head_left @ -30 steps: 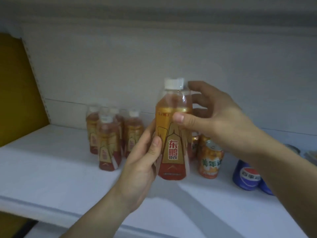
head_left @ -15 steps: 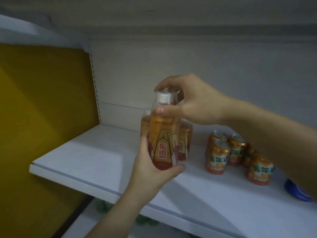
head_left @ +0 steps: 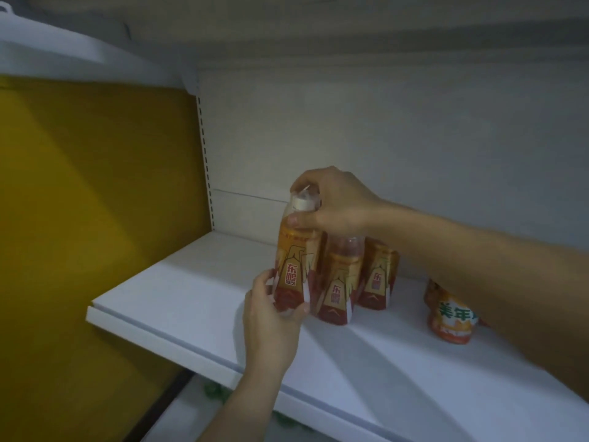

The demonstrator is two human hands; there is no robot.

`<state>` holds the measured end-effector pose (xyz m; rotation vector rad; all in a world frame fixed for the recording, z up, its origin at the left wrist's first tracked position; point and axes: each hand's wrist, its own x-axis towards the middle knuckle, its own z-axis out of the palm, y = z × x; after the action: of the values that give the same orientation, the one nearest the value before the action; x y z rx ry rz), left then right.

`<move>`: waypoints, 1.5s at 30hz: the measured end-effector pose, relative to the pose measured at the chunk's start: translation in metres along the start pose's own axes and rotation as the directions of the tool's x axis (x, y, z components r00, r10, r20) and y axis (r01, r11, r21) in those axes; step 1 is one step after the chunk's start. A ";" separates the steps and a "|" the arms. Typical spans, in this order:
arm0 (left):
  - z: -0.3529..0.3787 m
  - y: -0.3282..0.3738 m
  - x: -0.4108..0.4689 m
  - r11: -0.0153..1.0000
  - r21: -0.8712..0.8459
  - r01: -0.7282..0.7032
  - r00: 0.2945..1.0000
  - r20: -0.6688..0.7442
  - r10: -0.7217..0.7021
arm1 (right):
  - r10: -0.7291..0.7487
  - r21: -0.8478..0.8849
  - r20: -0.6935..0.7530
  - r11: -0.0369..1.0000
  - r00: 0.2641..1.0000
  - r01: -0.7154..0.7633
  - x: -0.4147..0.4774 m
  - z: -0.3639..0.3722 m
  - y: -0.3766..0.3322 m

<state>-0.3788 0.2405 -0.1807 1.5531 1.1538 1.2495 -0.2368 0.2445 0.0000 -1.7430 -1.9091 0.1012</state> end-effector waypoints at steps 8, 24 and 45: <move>0.019 -0.019 0.017 0.997 0.073 0.024 1.000 -0.020 -0.023 | 0.001 -0.121 0.056 0.993 0.998 0.006 0.017 0.019 0.023; 0.031 -0.034 0.027 0.950 0.311 -0.036 0.999 -0.007 0.040 | 0.002 -0.288 0.207 0.956 0.978 0.059 0.031 0.023 0.030; 0.032 -0.038 0.030 0.952 0.297 -0.072 0.997 0.025 0.068 | 0.093 -0.238 0.225 0.971 0.970 -0.039 0.076 0.008 0.055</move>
<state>-0.3506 0.2778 -0.2156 1.8350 1.3356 1.1463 -0.1916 0.3273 -0.0030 -2.0283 -2.1007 0.1175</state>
